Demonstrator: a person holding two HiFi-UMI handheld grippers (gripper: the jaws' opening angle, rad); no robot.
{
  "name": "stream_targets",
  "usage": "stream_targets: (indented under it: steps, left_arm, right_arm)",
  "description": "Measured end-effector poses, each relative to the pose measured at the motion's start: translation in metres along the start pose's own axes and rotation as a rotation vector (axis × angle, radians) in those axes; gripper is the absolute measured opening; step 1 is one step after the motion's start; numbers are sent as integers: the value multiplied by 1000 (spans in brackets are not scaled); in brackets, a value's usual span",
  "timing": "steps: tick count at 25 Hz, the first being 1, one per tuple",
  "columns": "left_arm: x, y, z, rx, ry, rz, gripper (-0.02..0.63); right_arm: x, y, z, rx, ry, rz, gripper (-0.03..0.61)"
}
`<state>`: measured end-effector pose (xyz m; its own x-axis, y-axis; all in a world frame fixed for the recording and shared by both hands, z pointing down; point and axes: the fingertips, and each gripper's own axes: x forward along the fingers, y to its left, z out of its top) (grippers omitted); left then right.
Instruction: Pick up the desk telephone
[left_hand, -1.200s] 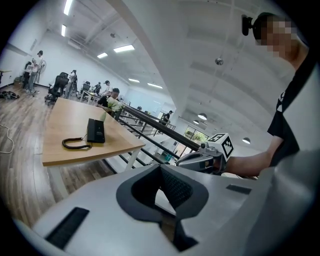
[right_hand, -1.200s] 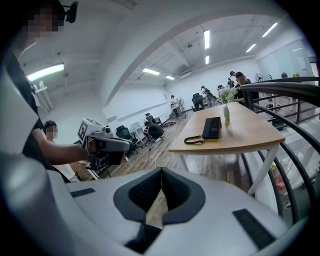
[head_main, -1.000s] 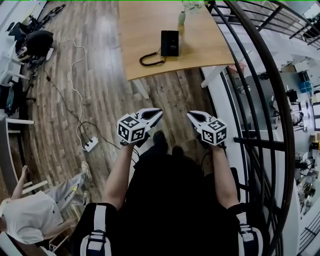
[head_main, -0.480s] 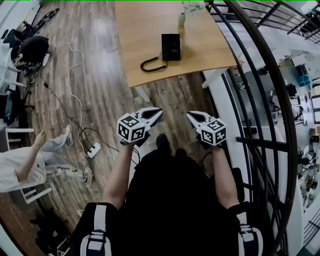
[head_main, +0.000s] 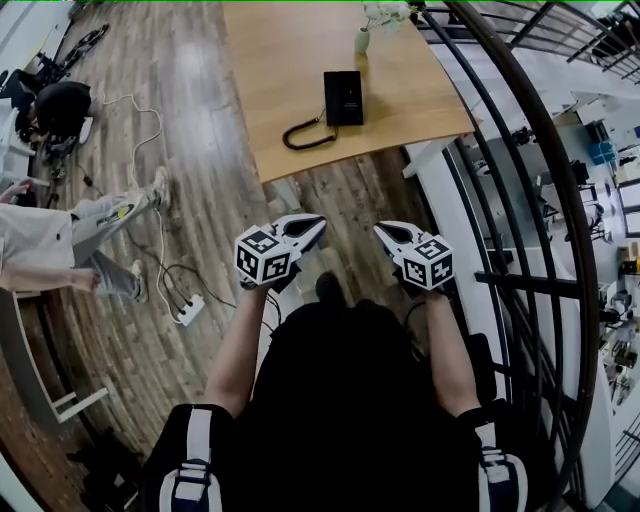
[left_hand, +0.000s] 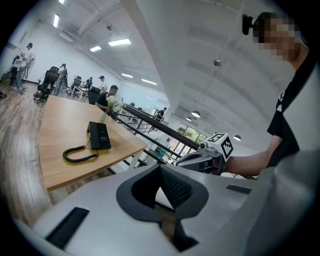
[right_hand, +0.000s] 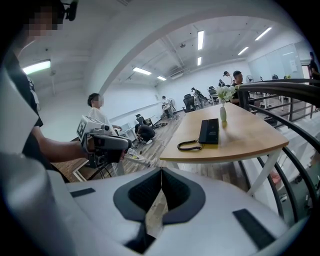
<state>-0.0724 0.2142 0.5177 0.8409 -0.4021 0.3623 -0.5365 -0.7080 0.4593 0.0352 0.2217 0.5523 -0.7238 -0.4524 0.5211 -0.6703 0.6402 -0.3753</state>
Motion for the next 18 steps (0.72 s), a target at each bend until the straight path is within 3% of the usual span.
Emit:
stream_targets:
  steps: [18]
  left_arm:
    - [4, 14, 4, -2, -3, -19, 21]
  right_arm:
    - [5, -7, -3, 1, 11, -39, 23]
